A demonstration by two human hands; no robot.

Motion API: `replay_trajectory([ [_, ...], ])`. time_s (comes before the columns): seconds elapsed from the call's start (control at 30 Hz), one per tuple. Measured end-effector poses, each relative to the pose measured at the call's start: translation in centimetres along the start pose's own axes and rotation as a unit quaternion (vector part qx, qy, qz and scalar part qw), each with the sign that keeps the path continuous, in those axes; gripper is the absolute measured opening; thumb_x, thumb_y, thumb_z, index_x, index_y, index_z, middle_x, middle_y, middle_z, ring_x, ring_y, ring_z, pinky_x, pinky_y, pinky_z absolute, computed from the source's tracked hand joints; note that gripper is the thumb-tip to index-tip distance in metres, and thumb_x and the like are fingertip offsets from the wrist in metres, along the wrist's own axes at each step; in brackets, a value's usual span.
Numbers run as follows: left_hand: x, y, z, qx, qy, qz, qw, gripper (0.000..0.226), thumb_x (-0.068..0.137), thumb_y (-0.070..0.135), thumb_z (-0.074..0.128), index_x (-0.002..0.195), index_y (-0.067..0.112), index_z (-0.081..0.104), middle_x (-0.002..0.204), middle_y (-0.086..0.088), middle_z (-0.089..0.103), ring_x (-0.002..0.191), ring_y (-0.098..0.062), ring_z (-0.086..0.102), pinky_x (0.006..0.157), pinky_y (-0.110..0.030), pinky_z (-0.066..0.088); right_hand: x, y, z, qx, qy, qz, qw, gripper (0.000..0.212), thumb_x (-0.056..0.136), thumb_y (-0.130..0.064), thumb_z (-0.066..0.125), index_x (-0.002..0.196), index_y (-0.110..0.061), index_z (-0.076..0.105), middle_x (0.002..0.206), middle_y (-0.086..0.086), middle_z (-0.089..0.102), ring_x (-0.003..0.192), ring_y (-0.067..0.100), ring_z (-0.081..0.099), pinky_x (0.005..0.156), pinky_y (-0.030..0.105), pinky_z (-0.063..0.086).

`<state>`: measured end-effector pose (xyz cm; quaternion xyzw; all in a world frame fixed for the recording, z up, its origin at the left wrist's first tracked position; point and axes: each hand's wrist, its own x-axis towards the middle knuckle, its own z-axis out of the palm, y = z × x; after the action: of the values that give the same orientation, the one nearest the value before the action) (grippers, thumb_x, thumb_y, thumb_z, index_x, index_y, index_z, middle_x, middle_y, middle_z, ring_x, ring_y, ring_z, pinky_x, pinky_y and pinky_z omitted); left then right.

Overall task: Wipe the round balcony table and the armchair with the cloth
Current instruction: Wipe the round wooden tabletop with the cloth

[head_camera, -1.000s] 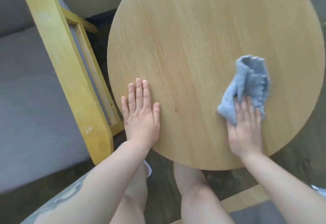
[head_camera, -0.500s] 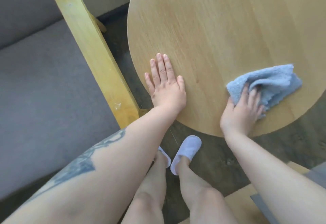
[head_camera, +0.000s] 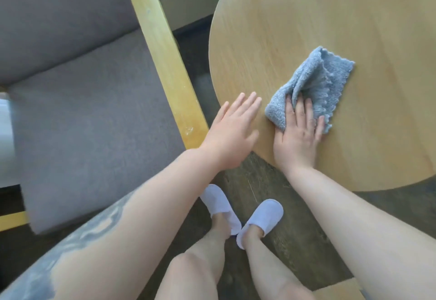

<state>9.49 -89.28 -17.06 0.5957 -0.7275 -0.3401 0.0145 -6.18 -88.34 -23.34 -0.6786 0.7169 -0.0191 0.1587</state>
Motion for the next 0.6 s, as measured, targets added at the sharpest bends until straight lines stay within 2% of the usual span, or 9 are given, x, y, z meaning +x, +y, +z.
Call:
replay_trajectory([
  [0.1, -4.3, -2.9, -0.4, 0.11, 0.007, 0.057, 0.992, 0.057, 0.104, 0.032, 0.027, 0.154, 0.023, 0.001, 0.16, 0.01, -0.008, 0.141, -0.004, -0.025, 0.111, -0.023, -0.025, 0.0, 0.4, 0.4, -0.043, -0.008, -0.016, 0.999, 0.067, 0.092, -0.036, 0.027, 0.153, -0.021, 0.005, 0.161, 0.002, 0.008, 0.147, 0.019, 0.002, 0.115, 0.039, -0.011],
  [0.23, -7.6, -8.1, 0.7, 0.213, -0.079, 0.172, 0.959, 0.057, 0.105, 0.039, 0.022, 0.154, 0.022, 0.0, 0.161, 0.006, -0.005, 0.145, -0.012, -0.018, 0.117, -0.033, -0.013, 0.3, 0.3, 0.2, -0.065, -0.025, -0.017, 0.997, 0.065, 0.098, -0.038, 0.024, 0.152, -0.021, -0.008, 0.161, 0.003, -0.002, 0.147, 0.016, -0.008, 0.114, 0.038, -0.015],
  [0.33, -7.7, -10.1, 1.1, 0.222, -0.104, 0.198, 0.949, 0.06, 0.104, 0.041, 0.022, 0.154, 0.023, -0.005, 0.161, 0.007, -0.008, 0.146, -0.014, -0.017, 0.117, -0.035, -0.012, 0.1, 0.1, -0.1, -0.07, -0.046, 0.002, 0.996, 0.067, 0.1, -0.034, 0.032, 0.151, -0.022, -0.011, 0.161, 0.001, -0.009, 0.146, 0.013, -0.015, 0.114, 0.037, -0.018],
  [0.4, -7.3, -10.5, 0.7, 0.201, -0.11, 0.224, 0.947, 0.06, 0.104, 0.042, 0.019, 0.152, 0.024, -0.013, 0.158, 0.009, -0.018, 0.143, -0.012, -0.026, 0.115, -0.034, -0.018, 0.1, -0.3, -0.5, -0.068, -0.05, 0.012, 0.996, 0.067, 0.101, -0.033, 0.032, 0.151, -0.024, -0.011, 0.16, -0.001, -0.012, 0.145, 0.012, -0.016, 0.114, 0.036, -0.018],
  [0.47, -7.2, -10.3, 0.8, 0.19, -0.126, 0.23, 0.946, 0.062, 0.104, 0.042, 0.018, 0.149, 0.025, -0.021, 0.155, 0.01, -0.027, 0.139, -0.01, -0.034, 0.113, -0.033, -0.023, 0.4, -0.3, -0.7, -0.065, -0.066, 0.023, 0.995, 0.066, 0.101, -0.035, 0.032, 0.151, -0.025, -0.011, 0.16, -0.002, -0.013, 0.145, 0.01, -0.017, 0.114, 0.035, -0.018],
  [0.6, -6.9, -10.9, 1.0, 0.188, -0.123, 0.238, 0.945, 0.064, 0.104, 0.042, 0.019, 0.148, 0.024, -0.023, 0.154, 0.009, -0.031, 0.137, -0.012, -0.037, 0.112, -0.034, -0.025, 0.7, -0.5, -0.5, -0.075, -0.077, 0.052, 0.993, 0.065, 0.1, -0.047, 0.021, 0.15, -0.027, -0.016, 0.159, -0.003, -0.018, 0.143, 0.007, -0.022, 0.115, 0.035, -0.018],
])
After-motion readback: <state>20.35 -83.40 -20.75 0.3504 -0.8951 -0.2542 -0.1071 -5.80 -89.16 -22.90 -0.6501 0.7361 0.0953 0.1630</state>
